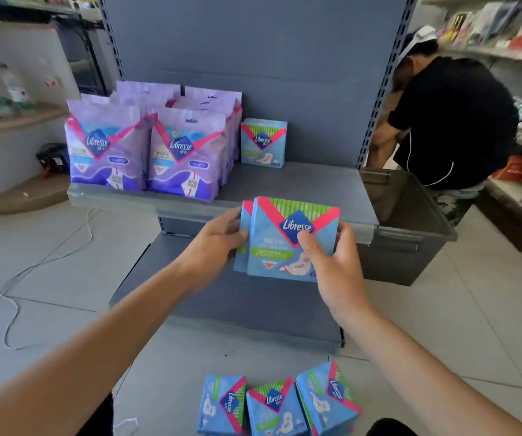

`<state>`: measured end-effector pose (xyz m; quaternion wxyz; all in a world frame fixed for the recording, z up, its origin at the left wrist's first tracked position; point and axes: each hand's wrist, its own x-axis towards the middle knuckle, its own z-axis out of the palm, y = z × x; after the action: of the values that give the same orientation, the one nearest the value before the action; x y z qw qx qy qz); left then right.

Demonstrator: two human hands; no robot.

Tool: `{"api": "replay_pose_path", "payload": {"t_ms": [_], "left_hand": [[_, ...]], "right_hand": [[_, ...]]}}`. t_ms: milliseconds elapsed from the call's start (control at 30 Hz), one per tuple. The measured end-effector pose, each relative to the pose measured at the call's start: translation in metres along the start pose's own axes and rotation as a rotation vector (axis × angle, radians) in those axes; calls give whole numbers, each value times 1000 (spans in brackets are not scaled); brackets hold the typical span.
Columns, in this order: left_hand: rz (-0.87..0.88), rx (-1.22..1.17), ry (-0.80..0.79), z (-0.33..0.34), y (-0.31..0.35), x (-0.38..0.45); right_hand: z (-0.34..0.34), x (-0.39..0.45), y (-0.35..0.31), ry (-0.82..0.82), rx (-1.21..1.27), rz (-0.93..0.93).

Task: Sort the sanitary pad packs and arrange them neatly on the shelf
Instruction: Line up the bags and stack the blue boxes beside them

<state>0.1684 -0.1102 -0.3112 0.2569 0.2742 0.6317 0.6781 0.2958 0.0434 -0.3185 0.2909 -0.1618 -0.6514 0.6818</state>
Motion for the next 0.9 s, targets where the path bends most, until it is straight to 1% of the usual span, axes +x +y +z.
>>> {"api": "replay_pose_path", "payload": {"t_ms": [100, 167, 267, 333, 400, 533, 633, 800, 900], "left_hand": [[51, 27, 50, 6, 52, 38], [74, 72, 70, 10, 79, 61], [103, 179, 108, 9, 91, 105], [109, 288, 135, 1, 84, 135], [97, 342, 164, -9, 73, 163], [78, 348, 185, -24, 49, 201], [80, 337, 217, -31, 35, 218], [103, 367, 238, -39, 28, 236], [123, 380, 282, -45, 22, 253]], "right_hand": [[8, 53, -37, -6, -43, -81], [16, 90, -48, -4, -58, -128], [28, 136, -49, -9, -110, -165], [35, 160, -42, -7, -207, -182], [41, 180, -31, 6, -289, -170], [56, 208, -9, 50, -387, -112], [65, 224, 2, 52, -479, -107], [74, 249, 18, 34, -645, -154], [79, 262, 26, 34, -727, -220]]}}
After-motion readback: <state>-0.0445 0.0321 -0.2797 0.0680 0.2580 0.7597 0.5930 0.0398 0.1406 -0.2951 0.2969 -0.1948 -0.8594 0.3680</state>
